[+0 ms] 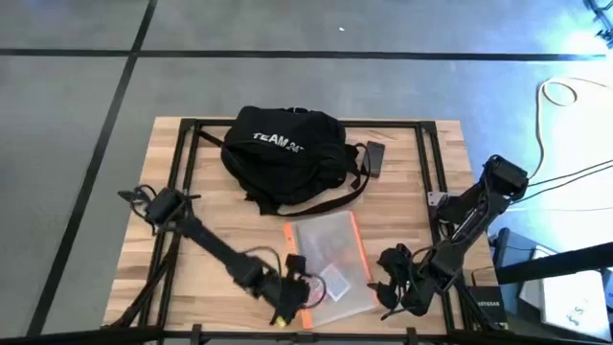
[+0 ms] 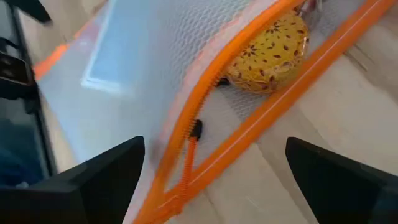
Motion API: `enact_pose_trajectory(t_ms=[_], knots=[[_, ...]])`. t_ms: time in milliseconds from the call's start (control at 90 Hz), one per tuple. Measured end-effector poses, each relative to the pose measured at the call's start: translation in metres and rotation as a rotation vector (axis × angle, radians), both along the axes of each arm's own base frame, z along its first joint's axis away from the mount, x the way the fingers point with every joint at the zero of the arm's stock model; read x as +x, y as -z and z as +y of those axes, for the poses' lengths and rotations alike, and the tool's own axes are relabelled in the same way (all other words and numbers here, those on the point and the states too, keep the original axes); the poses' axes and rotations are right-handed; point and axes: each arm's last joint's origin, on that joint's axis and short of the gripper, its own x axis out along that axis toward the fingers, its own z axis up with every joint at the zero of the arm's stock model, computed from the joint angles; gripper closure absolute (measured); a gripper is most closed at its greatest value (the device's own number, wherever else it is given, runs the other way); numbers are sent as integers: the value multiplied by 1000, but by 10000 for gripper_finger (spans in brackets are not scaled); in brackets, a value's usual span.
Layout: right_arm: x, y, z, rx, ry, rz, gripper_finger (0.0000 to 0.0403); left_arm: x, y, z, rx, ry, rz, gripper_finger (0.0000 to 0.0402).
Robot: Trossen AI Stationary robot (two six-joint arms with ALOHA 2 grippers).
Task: Unpack backpack
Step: Close the white zip bag
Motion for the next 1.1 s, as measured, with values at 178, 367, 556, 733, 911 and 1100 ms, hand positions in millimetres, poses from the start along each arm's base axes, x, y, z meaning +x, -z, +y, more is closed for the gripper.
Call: enact_pose_trajectory(t_ms=[178, 367, 556, 733, 911, 1100], knots=[[1, 1, 2, 29, 25, -7, 32, 2, 33, -13, -42, -201, -79, 29], [7, 3, 11, 98, 24, -55, 32, 5, 50, -15, -137, -294, -65, 29], [15, 20, 21, 133, 31, -69, 32, -6, 51, -19, -114, -319, -13, 29], [27, 30, 40, 180, 2, -96, 32, -23, 46, -14, 11, -376, 42, 29], [46, 17, 62, 176, -53, -173, 32, -38, 39, 1, 212, -453, 71, 29], [76, 7, 75, 114, -97, -228, 32, -54, 25, 24, 380, -609, 40, 29]])
